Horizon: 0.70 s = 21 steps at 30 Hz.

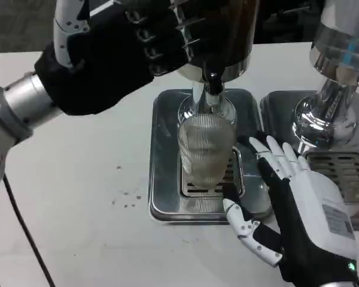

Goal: Grasp the cup under the faucet to collect the drink, then remove the cup.

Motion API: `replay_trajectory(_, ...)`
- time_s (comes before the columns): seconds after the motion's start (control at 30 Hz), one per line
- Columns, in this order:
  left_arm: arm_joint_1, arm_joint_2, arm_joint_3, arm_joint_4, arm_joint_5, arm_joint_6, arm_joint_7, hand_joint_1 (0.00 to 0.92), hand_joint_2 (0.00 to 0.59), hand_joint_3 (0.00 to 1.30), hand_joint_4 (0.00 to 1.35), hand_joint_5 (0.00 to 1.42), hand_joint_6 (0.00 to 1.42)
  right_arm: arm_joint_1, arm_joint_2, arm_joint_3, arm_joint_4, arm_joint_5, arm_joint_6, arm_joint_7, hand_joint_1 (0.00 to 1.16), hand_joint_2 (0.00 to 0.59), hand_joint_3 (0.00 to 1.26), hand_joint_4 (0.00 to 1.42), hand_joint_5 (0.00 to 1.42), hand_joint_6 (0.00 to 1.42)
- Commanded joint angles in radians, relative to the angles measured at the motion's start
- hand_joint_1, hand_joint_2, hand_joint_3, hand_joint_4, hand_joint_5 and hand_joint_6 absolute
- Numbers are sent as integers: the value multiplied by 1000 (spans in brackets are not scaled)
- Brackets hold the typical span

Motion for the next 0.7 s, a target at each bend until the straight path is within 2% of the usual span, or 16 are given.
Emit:
replay_trajectory(0.03,-29,-70,18,22,67,-46,37,0,78,79,0,51,0,24,43,48,7,-9,12,-31,411,473,156,54,15,0)
replay_trajectory(0.13,-48,-105,27,58,105,-77,59,0,73,91,0,61,3,27,46,50,10,-8,15,-39,409,474,156,54,15,0)
replay_trajectory(0.27,-67,-128,38,96,145,-108,63,0,75,106,8,80,6,27,47,53,15,-5,18,-46,406,475,156,54,15,0)
replay_trajectory(0.5,-104,-148,62,188,206,-182,64,0,72,116,39,103,19,35,54,62,21,-1,25,-61,404,476,156,54,15,0)
replay_trajectory(0.7,-128,-153,54,264,253,-221,48,0,72,118,51,114,32,38,57,66,19,2,31,-65,402,476,160,54,15,0)
